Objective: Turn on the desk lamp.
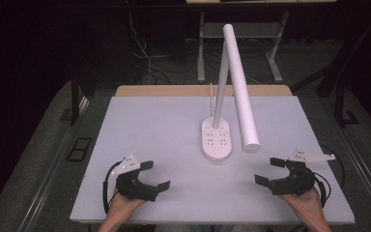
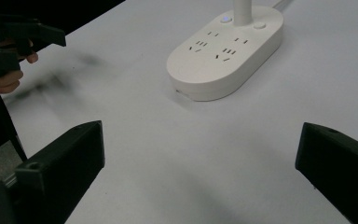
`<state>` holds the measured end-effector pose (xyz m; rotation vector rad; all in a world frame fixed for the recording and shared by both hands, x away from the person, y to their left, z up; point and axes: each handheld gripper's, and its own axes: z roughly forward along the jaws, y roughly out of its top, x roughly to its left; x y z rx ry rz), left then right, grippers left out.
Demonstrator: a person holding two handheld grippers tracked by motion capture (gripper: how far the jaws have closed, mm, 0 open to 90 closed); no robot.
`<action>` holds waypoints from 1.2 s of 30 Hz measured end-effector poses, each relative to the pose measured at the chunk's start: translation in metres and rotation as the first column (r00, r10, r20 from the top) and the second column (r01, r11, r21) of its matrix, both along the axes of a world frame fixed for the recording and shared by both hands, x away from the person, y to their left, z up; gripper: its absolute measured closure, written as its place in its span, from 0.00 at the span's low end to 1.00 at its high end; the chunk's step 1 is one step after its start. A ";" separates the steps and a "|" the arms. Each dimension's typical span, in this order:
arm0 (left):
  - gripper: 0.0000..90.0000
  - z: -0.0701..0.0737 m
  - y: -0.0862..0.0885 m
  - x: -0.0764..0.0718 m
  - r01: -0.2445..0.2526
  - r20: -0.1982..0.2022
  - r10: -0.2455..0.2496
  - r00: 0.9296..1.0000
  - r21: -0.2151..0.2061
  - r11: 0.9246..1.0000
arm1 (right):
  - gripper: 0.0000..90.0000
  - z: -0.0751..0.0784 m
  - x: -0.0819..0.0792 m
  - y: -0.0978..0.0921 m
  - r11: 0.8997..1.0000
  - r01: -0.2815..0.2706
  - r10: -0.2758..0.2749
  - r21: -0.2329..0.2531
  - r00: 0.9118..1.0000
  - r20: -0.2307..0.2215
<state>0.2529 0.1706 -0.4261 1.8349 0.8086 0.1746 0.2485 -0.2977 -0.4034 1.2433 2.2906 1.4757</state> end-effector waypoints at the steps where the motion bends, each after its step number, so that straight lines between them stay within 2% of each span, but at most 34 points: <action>1: 0.00 0.000 0.000 0.000 -0.001 0.000 0.001 1.000 -0.001 1.000 | 0.01 0.000 -0.001 0.000 1.000 0.002 -0.002 0.004 1.000 -0.004; 28: 0.00 -0.001 0.000 0.000 0.002 -0.002 -0.002 1.000 0.009 1.000 | 0.01 0.002 -0.004 -0.004 1.000 -0.001 0.000 -0.017 1.000 -0.016; 36: 0.00 -0.001 -0.001 0.000 0.004 -0.003 -0.003 1.000 0.015 1.000 | 0.01 0.005 -0.003 -0.007 1.000 0.006 -0.006 -0.015 0.999 -0.032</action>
